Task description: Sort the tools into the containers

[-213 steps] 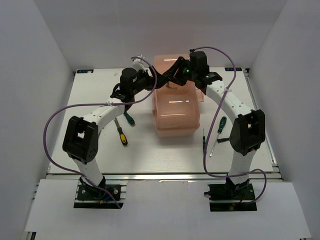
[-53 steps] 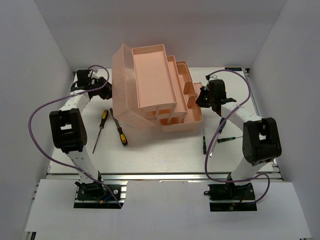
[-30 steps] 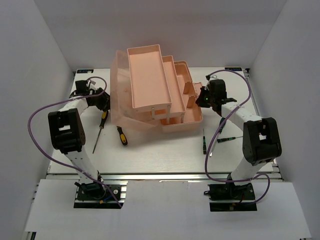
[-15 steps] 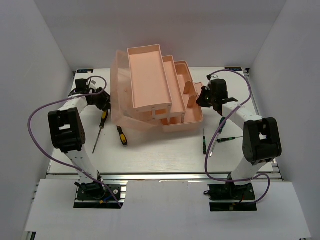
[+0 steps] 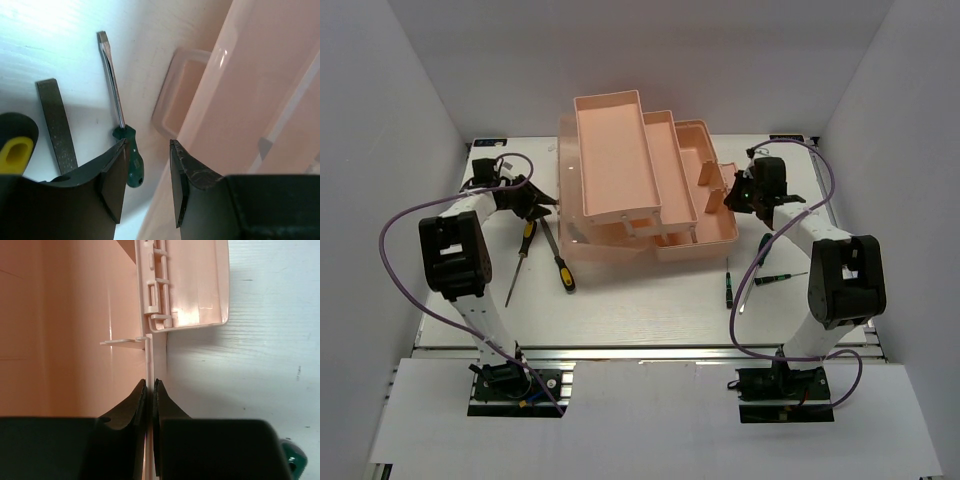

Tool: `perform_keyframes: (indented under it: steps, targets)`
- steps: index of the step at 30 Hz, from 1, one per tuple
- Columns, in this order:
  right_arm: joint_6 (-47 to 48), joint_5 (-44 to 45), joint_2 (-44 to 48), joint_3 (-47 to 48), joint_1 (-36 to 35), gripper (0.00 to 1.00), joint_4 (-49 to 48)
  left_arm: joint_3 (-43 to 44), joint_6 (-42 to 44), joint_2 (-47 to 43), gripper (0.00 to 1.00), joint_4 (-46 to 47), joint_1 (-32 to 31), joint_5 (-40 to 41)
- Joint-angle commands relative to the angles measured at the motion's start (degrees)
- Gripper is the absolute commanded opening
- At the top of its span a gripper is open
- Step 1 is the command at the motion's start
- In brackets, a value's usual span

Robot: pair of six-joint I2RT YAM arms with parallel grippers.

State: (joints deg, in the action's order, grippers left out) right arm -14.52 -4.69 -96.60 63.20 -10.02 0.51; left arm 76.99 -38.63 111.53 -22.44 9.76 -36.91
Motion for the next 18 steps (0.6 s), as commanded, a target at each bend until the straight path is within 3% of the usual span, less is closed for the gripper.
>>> perform_keyframes:
  steps: [1,18]
  targets:
    - [-1.4,0.0,1.0,-1.2,1.2,0.00,1.2,1.6,-2.8,-0.9,0.48,3.7,-1.0,-6.4]
    - [-1.4,-1.6,1.9,-4.7,3.5,0.00,1.9,2.2,-3.2,-0.5,0.49,4.2,-2.5,-7.2]
